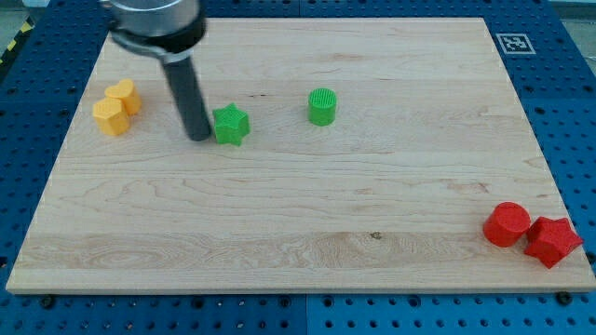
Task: Place green blocks horizontal right to yellow blocks
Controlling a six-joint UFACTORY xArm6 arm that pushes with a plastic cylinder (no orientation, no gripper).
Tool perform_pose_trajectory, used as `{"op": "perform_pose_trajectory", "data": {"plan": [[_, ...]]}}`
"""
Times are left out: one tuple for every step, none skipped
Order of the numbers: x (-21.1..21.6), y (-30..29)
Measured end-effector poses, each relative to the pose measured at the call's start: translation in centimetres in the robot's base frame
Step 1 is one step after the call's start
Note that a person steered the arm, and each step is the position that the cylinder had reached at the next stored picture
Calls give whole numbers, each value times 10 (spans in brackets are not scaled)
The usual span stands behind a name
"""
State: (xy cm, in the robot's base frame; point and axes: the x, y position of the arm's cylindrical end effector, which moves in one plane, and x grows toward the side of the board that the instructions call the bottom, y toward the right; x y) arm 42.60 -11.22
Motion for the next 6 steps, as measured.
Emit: {"op": "perform_pose_trajectory", "data": {"plan": [[0, 39], [0, 31], [12, 11], [3, 22], [2, 47], [2, 80]]}}
